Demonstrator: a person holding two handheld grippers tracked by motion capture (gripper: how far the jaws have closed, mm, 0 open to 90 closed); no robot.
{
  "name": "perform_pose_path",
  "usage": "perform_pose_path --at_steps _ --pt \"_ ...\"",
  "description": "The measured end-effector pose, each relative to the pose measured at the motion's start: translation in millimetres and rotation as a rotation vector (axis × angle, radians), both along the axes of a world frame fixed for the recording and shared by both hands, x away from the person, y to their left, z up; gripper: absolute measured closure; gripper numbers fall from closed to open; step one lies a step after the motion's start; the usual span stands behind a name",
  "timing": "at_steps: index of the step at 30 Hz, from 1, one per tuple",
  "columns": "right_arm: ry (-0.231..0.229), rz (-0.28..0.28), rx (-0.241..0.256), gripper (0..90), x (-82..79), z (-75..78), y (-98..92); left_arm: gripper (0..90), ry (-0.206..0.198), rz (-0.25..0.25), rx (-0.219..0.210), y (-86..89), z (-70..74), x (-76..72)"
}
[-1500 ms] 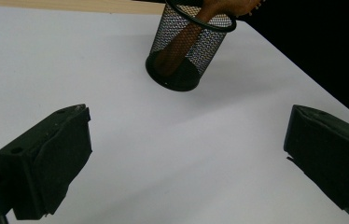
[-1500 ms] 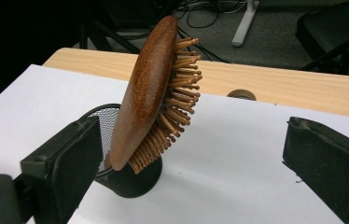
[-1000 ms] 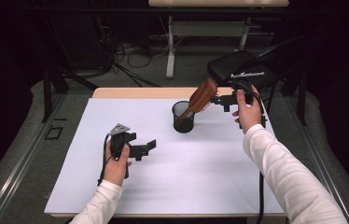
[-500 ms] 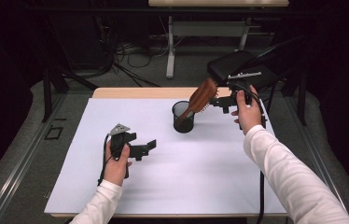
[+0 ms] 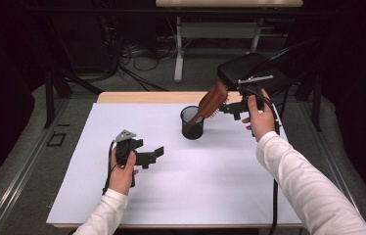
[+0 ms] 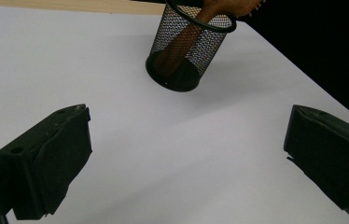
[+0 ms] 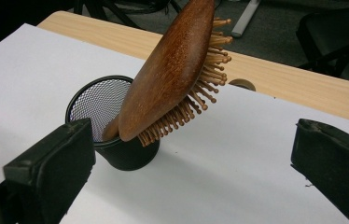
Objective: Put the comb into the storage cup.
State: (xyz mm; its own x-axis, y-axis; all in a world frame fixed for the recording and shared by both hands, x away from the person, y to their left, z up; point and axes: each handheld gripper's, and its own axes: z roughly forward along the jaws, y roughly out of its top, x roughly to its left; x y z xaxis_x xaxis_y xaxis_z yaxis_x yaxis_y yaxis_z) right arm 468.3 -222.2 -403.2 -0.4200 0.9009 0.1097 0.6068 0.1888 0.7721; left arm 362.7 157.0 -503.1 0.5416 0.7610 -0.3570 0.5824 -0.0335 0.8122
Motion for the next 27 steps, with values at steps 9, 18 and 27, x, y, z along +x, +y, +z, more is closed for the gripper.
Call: perform_pose_path --at_steps 9,18,27 --pt "0.005 0.01 -0.002 0.0 -2.2 0.5 -0.8 1.0 -0.001 0.001 0.001 0.7 -0.1 0.2" --pt "0.003 0.02 0.005 0.0 -5.4 3.0 0.2 1.0 -0.001 0.002 -0.001 1.7 0.7 0.0" --pt "-0.005 0.018 0.004 0.0 -6.2 3.8 -2.7 1.0 0.016 -0.009 0.011 -0.2 -0.2 1.5"
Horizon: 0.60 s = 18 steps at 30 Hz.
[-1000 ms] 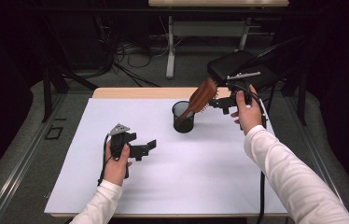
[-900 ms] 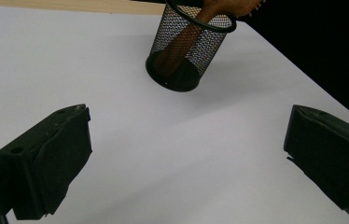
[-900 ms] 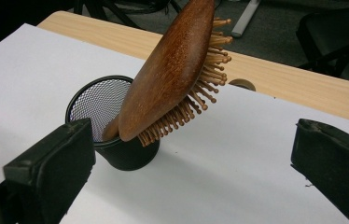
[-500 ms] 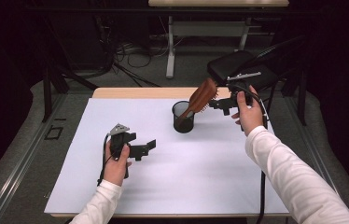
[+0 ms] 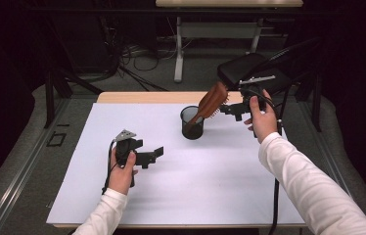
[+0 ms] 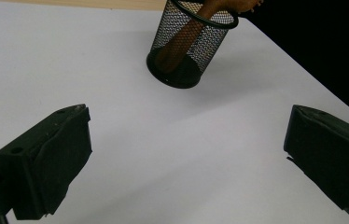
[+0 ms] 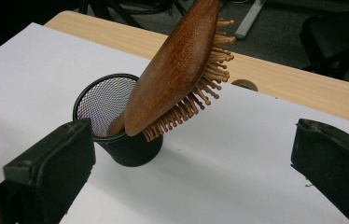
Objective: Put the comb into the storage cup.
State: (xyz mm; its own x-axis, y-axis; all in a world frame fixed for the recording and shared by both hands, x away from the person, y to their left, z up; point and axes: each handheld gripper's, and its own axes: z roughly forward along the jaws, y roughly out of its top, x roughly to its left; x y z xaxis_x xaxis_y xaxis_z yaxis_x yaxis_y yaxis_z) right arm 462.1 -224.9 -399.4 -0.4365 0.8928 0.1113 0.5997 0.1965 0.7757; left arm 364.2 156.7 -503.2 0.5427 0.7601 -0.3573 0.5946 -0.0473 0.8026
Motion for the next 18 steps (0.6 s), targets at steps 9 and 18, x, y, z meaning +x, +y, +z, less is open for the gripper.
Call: perform_pose_path --at_steps 9,18 --pt "0.0 0.01 -0.006 0.0 -1.5 1.2 -3.0 1.0 0.004 -0.016 0.015 -3.1 5.9 3.9" --pt "-0.009 0.019 -0.006 0.0 -8.6 4.4 -6.1 0.9 -0.004 -0.053 0.061 -2.6 21.8 8.0"
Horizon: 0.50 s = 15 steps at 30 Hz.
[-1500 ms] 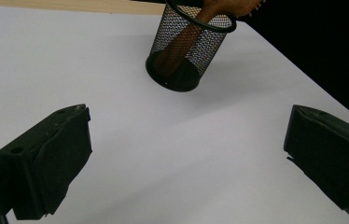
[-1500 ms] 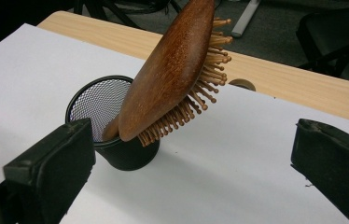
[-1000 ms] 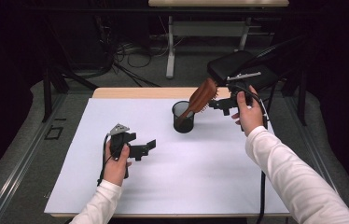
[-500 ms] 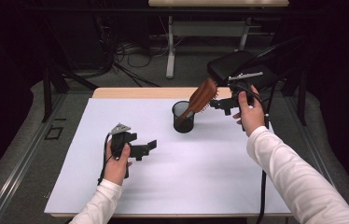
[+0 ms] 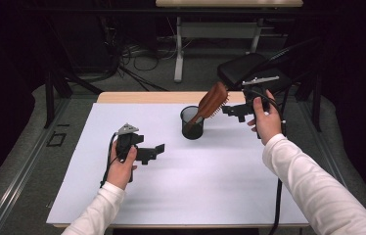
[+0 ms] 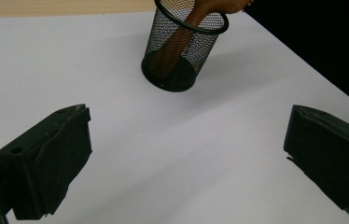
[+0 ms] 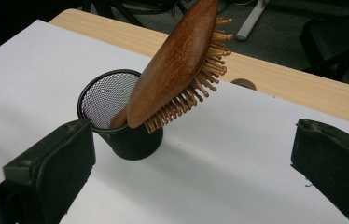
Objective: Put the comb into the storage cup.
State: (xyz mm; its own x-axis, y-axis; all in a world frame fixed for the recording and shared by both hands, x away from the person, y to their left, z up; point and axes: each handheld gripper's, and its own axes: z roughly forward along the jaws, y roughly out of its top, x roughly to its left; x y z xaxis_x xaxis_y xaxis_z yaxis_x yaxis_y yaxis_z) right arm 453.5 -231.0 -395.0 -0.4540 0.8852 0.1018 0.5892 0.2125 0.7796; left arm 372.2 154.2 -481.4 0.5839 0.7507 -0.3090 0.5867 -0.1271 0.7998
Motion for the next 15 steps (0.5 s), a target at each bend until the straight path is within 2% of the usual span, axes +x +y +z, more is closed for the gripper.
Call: perform_pose_path --at_steps 3,15 --pt "0.003 0.007 -0.001 0.0 -3.1 0.8 0.0 1.0 0.0 -0.013 0.02 0.2 4.8 1.0" --pt "0.006 0.038 -0.022 0.0 -20.0 -1.4 0.3 1.0 0.005 -0.051 0.049 2.4 17.2 2.9"
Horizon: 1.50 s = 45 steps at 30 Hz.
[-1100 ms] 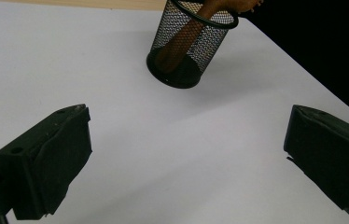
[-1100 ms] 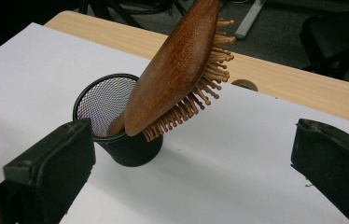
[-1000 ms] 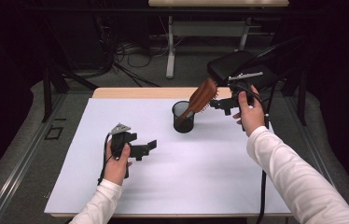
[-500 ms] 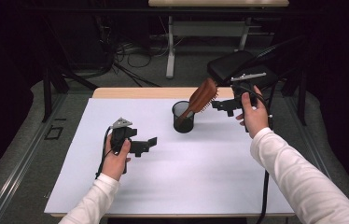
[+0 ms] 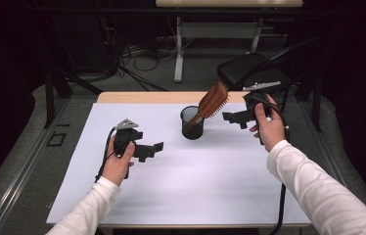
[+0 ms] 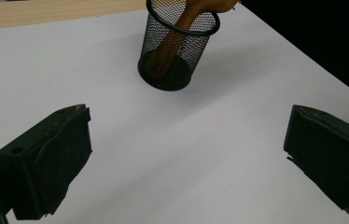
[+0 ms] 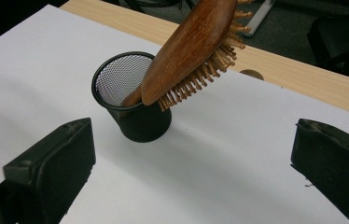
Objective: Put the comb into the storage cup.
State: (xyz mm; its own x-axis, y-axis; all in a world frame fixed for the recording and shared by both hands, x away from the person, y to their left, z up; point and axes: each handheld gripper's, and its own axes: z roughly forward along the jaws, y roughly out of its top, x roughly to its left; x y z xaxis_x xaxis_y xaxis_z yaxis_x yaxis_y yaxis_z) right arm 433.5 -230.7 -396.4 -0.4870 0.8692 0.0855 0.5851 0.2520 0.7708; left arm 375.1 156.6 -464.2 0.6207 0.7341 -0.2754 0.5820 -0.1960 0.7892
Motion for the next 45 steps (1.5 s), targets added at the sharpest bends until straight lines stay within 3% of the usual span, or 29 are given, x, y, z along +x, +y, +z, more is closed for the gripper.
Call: perform_pose_path --at_steps 19,25,36,45 --pt "-0.008 0.035 0.012 0.0 -29.7 -10.2 -9.8 1.0 -0.007 -0.022 0.033 10.0 11.0 -1.6" --pt "-0.011 0.038 0.002 0.0 -39.0 -15.8 -20.1 2.7 0.001 -0.016 0.045 20.1 12.1 -4.0" --pt "-0.028 0.048 0.001 0.0 -59.2 -25.6 -29.8 2.8 -0.027 0.003 0.064 36.0 15.0 -12.7" --pt "-0.027 0.05 -0.014 0.0 -74.4 -37.3 -35.5 2.5 -0.042 0.036 0.056 51.5 14.3 -22.6"
